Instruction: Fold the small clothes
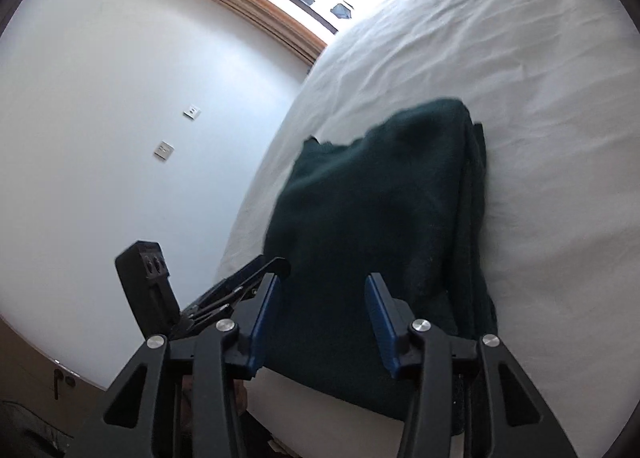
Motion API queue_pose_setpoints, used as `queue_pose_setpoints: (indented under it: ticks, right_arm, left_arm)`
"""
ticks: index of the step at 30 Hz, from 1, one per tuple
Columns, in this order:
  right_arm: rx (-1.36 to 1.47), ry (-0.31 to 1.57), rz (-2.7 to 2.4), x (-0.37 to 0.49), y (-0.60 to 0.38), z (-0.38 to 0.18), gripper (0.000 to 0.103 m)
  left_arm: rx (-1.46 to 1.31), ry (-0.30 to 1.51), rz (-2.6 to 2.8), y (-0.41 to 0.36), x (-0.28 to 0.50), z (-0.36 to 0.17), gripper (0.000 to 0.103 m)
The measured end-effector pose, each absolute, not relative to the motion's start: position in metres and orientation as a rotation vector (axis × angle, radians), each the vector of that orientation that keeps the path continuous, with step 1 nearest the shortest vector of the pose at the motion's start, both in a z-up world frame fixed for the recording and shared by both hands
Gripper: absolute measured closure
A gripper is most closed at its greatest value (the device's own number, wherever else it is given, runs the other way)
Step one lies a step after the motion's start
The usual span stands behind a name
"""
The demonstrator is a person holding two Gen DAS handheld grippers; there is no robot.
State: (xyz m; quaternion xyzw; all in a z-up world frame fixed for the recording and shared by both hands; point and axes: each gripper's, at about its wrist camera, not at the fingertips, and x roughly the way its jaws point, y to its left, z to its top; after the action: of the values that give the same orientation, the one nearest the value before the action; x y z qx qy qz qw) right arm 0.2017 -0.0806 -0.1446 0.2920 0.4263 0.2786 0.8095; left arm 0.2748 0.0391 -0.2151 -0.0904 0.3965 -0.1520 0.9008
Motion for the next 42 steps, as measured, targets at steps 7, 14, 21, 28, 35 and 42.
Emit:
queue_pose_setpoints:
  ticks: [7,14,21,28,35,42]
  right_arm:
    - [0.662,0.918,0.460,0.189,-0.121,-0.179,0.086]
    - [0.326,0.713,0.207,0.128,-0.110,-0.108,0.029]
    - [0.069,0.340,0.081,0.057,-0.079,-0.022,0.000]
    - [0.058,0.178,0.085,0.009,-0.067,0.053,0.000]
    - [0.000,0.322,0.050,0.005,-0.059,0.041,0.000]
    - [0.084,0.485,0.054,0.026,-0.069,-0.006,0.000]
  left_arm:
    - [-0.178,0.838,-0.267,0.033,0.260,-0.228,0.026]
    - [-0.049,0.574,-0.078,0.040,0.191,-0.164,0.004]
    - [0.087,0.316,0.189,0.029,0.113,-0.077,0.000]
    - [0.090,0.346,0.193,0.013,0.065,-0.040,0.000]
    - [-0.088,0.617,0.057,0.006,0.072,-0.081,0.000]
    - [-0.138,0.722,0.025,0.001,0.079,-0.128,0.000]
